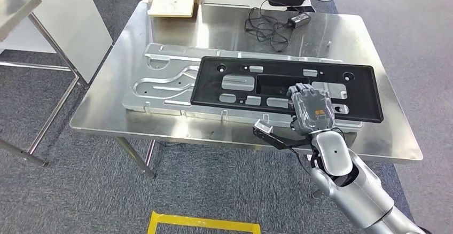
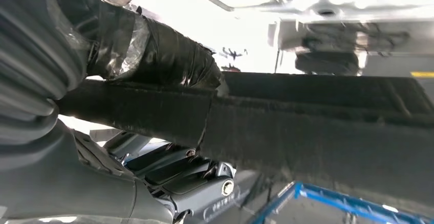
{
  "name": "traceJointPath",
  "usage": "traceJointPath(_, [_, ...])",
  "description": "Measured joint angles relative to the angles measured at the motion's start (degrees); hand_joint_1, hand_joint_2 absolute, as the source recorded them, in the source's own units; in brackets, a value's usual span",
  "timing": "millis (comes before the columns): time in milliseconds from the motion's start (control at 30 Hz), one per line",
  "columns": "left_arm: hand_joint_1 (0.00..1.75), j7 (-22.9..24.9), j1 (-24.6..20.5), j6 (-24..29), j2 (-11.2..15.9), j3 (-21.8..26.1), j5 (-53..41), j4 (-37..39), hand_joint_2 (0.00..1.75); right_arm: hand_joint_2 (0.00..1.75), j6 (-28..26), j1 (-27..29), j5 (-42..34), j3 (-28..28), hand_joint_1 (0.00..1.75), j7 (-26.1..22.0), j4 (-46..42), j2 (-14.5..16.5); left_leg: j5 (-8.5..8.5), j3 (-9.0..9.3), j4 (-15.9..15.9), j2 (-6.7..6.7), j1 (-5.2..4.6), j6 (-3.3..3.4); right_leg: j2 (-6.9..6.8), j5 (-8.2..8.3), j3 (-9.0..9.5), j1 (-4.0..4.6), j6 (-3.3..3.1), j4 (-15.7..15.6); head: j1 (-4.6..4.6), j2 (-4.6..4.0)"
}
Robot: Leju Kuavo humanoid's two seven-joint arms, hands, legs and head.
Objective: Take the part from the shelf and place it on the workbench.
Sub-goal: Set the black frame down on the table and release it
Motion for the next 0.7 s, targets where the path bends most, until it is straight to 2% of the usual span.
traceJointPath(67, [0.0,0.0,-0.1,0.0,0.0,-0.2,0.0,0.0,1.75,1.75,0.0,0.1,0.0,-0.3,1.75,0.0,0.2,0.1,-0.62,-0.14,0.4,0.22,-0.08,-0.53,-0.03,-0.72,0.77,-0.41,-0.58,-1.1,-0.02,0.0])
traceJointPath(100, [0.0,0.0,-0.1,0.0,0.1,-0.3,0.1,0.0,1.75,1.75,0.1,0.0,-0.1,-0.4,1.75,0.0,0.3,0.1,-1.36,-0.77,1.9,0.28,-0.1,-0.78,-0.04,-0.89,1.29,-0.64,-0.84,-1.5,-0.03,0.0])
traceJointPath(133, [0.0,-0.1,-0.1,0.0,0.1,-0.4,0.1,0.0,1.75,1.75,0.1,0.0,-0.1,-0.5,1.75,0.0,0.4,0.2,-2.42,-2.14,4.6,0.31,-0.08,-1.01,-0.08,-1.09,1.85,-0.8,-1.11,-1.8,-0.04,0.0])
traceJointPath(200, [0.0,-0.3,-0.2,0.0,0.2,-0.5,0.3,0.0,1.75,1.75,0.2,0.0,-0.1,-0.7,1.75,0.0,0.8,0.5,-4.67,-6.71,12.2,0.29,-0.02,-1.28,-0.09,-1.65,2.68,-0.74,-1.46,-2.0,-0.07,0.0])
traceJointPath(233, [0.0,-0.4,-0.2,-0.1,0.2,-0.5,0.4,0.0,1.75,1.75,0.2,0.1,-0.2,-0.7,1.75,0.0,1.0,0.6,-4.95,-8.77,15.1,0.28,-0.02,-1.37,-0.08,-2.02,3.13,-0.72,-1.51,-2.0,-0.08,0.0])
traceJointPath(267, [0.0,-0.4,-0.3,-0.2,0.3,-0.5,0.5,0.0,1.75,1.75,0.3,0.1,-0.3,-0.7,1.75,0.0,1.2,0.7,-4.16,-10.04,16.3,0.29,-0.02,-1.42,-0.06,-2.43,3.68,-0.7,-1.5,-1.9,-0.08,0.0])
traceJointPath(300, [0.0,-0.4,-0.4,-0.2,0.3,-0.6,0.6,0.0,1.75,1.75,0.3,0.2,-0.4,-0.7,1.75,0.0,1.4,0.9,-2.13,-10.19,15.3,0.3,-0.02,-1.37,-0.02,-2.86,4.33,-0.69,-1.44,-1.9,-0.08,0.0])
traceJointPath(367, [0.0,-0.3,-0.3,-0.2,0.3,-0.6,0.7,0.0,1.75,1.75,0.4,0.2,-0.6,-0.8,1.75,0.0,1.6,1.1,3.28,-8.37,9.0,0.33,-0.02,-1.04,0.09,-3.81,5.7,-0.68,-1.18,-2.0,-0.07,0.0])
traceJointPath(400, [0.0,-0.3,-0.2,-0.1,0.3,-0.6,0.8,0.0,1.75,1.75,0.4,0.1,-0.6,-0.9,1.75,0.0,1.7,1.2,5.14,-7.27,6.1,0.32,-0.12,-0.83,0.17,-4.18,6.18,-0.59,-0.92,-1.9,-0.06,0.0])
traceJointPath(433, [0.0,-0.2,-0.2,-0.1,0.3,-0.6,0.9,0.0,1.75,1.75,0.5,0.0,-0.6,-1.0,1.75,0.0,1.8,1.3,5.8,-6.42,3.9,0.32,-0.22,-0.63,0.23,-4.42,6.36,-0.52,-0.68,-1.9,-0.06,0.0])
traceJointPath(500, [0.0,-0.2,-0.2,-0.1,0.3,-0.7,1.0,0.1,1.75,1.75,0.6,-0.1,-0.7,-1.0,1.75,0.0,2.0,1.4,5.03,-5.68,2.1,0.3,-0.39,-0.23,0.25,-4.5,6.08,-0.34,-0.15,-1.8,-0.06,0.0])
traceJointPath(600, [0.0,-0.3,-0.2,-0.1,0.1,-0.7,1.0,0.0,1.75,1.75,0.6,-0.1,-0.7,-1.1,1.75,-0.1,2.1,1.4,4.51,-4.82,0.4,0.2,0.08,0.58,0.11,-5.35,5.27,-0.41,0.65,-0.7,-0.03,0.0])
traceJointPath(633, [0.0,-0.3,-0.2,-0.1,0.1,-0.7,1.0,0.0,1.75,1.75,0.6,-0.2,-0.7,-1.1,1.75,-0.1,2.1,1.4,4.48,-4.4,0.0,0.2,0.22,0.85,0.1,-6.3,4.18,-0.51,0.93,1.5,-0.02,0.0])
traceJointPath(700, [0.0,-0.3,-0.2,-0.1,0.0,-0.7,1.0,0.0,1.75,1.75,0.6,-0.3,-0.7,-1.1,1.75,-0.1,2.2,1.4,4.13,-3.82,-0.1,0.24,0.2,1.24,0.07,-8.69,-0.1,-0.77,1.4,8.8,-0.02,0.0])
